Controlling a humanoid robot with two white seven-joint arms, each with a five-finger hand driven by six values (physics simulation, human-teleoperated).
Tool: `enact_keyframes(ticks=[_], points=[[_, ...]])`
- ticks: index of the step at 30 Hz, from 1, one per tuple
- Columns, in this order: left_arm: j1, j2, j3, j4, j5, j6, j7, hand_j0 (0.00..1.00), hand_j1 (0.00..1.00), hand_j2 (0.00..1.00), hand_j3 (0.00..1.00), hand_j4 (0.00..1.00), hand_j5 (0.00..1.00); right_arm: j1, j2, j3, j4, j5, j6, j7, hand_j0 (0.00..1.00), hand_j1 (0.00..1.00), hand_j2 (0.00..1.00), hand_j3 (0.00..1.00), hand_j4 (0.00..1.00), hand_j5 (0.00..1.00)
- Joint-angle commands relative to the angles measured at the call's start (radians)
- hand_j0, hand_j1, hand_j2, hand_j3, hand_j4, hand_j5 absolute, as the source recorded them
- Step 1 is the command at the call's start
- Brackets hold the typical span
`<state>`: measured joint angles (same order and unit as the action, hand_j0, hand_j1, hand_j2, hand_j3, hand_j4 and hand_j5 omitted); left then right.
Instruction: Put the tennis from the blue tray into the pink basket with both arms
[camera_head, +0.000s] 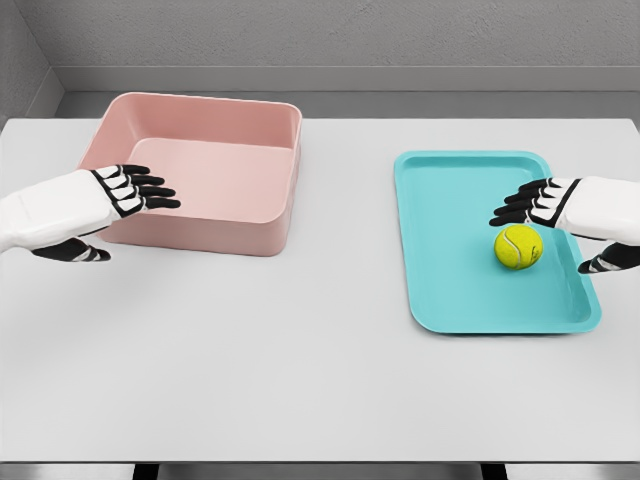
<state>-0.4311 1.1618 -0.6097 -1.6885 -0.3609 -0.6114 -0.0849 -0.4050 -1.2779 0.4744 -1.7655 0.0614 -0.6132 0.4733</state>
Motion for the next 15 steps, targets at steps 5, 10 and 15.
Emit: enact_keyframes(ticks=[5,10,15], points=[[0.0,0.004,0.001,-0.004,0.005,0.001,0.001,1.0,1.0,1.0,1.0,1.0,1.0,0.002,0.011,0.006,0.001,0.051,0.002,0.001,1.0,1.0,1.0,1.0,1.0,1.0],[0.0,0.006,0.001,-0.004,0.005,0.001,0.001,1.0,1.0,1.0,1.0,1.0,1.0,-0.023,0.106,0.039,0.015,0.218,0.002,-0.009,1.0,1.0,1.0,1.0,1.0,1.0],[0.014,0.006,-0.001,-0.004,0.005,0.001,0.001,1.0,1.0,1.0,1.0,1.0,1.0,-0.041,0.157,0.036,0.038,0.218,0.002,-0.061,1.0,1.0,1.0,1.0,1.0,1.0]])
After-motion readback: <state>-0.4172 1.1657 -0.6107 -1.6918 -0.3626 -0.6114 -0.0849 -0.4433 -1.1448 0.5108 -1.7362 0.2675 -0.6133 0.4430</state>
